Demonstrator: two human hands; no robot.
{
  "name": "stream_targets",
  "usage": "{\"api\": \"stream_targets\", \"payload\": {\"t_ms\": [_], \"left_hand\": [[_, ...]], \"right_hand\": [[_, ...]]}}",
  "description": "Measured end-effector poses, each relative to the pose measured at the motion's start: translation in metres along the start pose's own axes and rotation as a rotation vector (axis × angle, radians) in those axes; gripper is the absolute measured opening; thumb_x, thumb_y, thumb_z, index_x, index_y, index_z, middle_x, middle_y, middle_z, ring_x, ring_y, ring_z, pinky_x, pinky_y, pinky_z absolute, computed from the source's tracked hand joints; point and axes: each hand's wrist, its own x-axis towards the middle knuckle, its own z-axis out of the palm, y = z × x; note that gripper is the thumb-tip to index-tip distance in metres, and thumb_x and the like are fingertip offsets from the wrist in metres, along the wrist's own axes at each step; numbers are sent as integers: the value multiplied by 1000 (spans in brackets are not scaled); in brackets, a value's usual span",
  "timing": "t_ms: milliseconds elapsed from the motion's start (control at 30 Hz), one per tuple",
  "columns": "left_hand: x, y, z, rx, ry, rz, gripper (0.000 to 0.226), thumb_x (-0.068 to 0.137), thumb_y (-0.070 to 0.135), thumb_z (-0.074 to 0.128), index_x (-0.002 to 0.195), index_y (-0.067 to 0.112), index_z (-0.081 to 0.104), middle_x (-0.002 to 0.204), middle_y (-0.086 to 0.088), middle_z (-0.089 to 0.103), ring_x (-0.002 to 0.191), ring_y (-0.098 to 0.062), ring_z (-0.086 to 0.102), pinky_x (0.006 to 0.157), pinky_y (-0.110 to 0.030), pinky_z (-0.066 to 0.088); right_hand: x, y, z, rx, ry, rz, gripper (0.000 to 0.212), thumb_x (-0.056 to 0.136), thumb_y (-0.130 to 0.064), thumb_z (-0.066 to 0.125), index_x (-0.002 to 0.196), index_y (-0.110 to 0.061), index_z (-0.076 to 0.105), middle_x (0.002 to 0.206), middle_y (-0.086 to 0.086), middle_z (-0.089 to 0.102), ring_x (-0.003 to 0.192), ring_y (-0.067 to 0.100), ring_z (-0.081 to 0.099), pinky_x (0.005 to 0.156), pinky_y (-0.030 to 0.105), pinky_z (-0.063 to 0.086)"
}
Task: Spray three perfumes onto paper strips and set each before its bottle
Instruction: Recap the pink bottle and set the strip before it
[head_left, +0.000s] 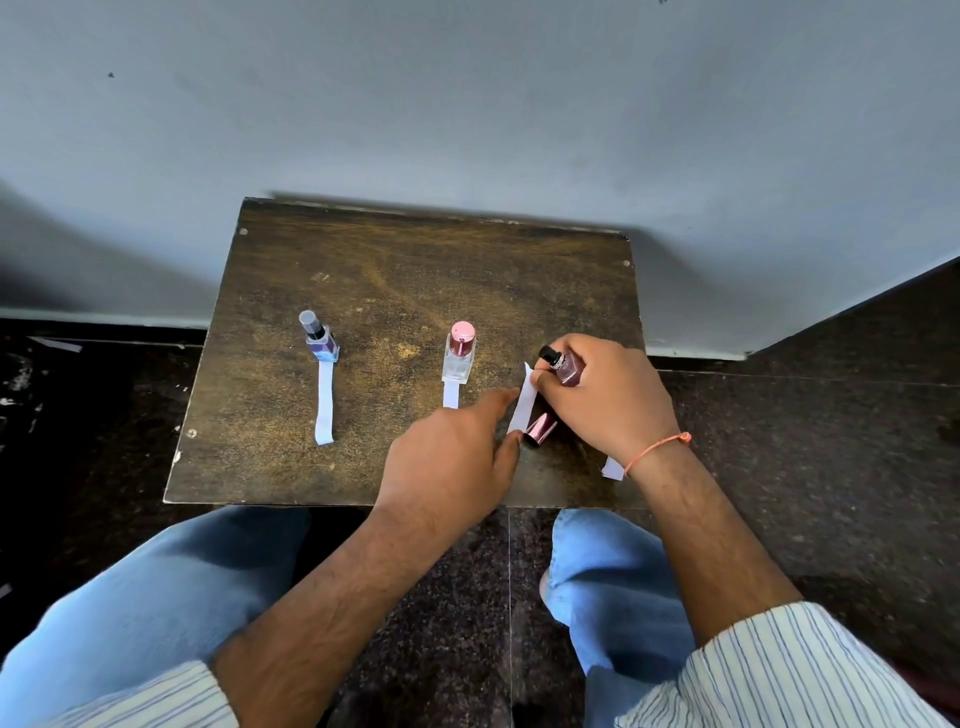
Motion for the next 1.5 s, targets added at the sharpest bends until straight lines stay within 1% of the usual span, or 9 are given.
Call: {"api": "stream_targets", "payload": {"t_ms": [233, 333, 433, 800, 967, 1067, 1233, 1367, 1500], "left_hand": [[2, 12, -5, 5, 80, 13, 35, 108, 51, 44, 139, 40, 57, 86, 1, 76, 78, -30, 75, 60, -33, 48], [4, 16, -3, -11, 95, 43, 42, 104, 66, 44, 132, 39, 59, 78, 10, 68, 75, -21, 73, 62, -32, 55], [4, 17, 0, -1, 102, 91, 51, 98, 75, 50, 134, 40, 59, 89, 15, 67, 79, -11, 70, 65, -28, 55], [8, 19, 6, -11, 53, 150, 34, 98, 63, 60, 120, 39, 71, 100, 18, 65, 91, -8, 68, 68, -27, 56], [6, 18, -7, -295, -1, 239, 27, 93, 59, 68, 111, 39, 73, 98, 19, 58, 70, 5, 55, 60, -22, 48], [4, 16, -21, -391, 4, 305, 22, 95, 49, 74, 113, 35, 75, 102, 19, 66, 66, 1, 56, 60, -19, 47], [3, 13, -37, -899, -144, 168, 10, 101, 24, 74, 110, 26, 76, 58, 25, 62, 41, -3, 33, 44, -24, 23], [4, 5, -45, -1147, -261, 152, 18, 101, 22, 69, 116, 14, 74, 84, 19, 72, 51, -20, 32, 44, -41, 29], [2, -6, -49, -1325, -356, 189, 30, 100, 24, 66, 123, 6, 69, 104, -5, 75, 46, -4, 39, 46, -18, 35]], "right_hand": [[-2, 2, -4, -68, 22, -16, 18, 96, -53, 69, 107, -38, 71, 91, -13, 77, 90, 20, 72, 76, 43, 62], [-2, 3, -7, -82, 22, -17, 19, 98, -52, 69, 110, -38, 72, 94, -13, 77, 91, 20, 72, 77, 42, 62], [-2, 5, -9, -90, 23, -11, 21, 98, -52, 70, 113, -38, 72, 95, -13, 77, 92, 20, 72, 78, 40, 61], [-1, 8, -9, -78, 13, -14, 21, 97, -52, 73, 110, -36, 70, 96, -12, 76, 93, 20, 72, 81, 43, 61], [3, 13, -11, -27, -8, 31, 22, 94, -51, 76, 106, -34, 70, 92, -12, 74, 91, 18, 71, 80, 39, 60], [6, 15, -13, -5, -23, 32, 23, 94, -51, 77, 104, -31, 73, 94, -10, 75, 92, 19, 71, 83, 43, 60], [6, 18, -15, 80, -62, 38, 20, 95, -43, 78, 110, -30, 78, 99, -8, 79, 96, 19, 74, 88, 47, 61], [5, 14, -14, 46, -93, 42, 20, 96, -35, 74, 115, -33, 79, 104, -8, 81, 100, 20, 73, 91, 45, 61], [4, 11, -17, 82, -95, 71, 19, 97, -35, 70, 114, -36, 79, 104, -12, 81, 101, 17, 74, 91, 44, 61]]}}
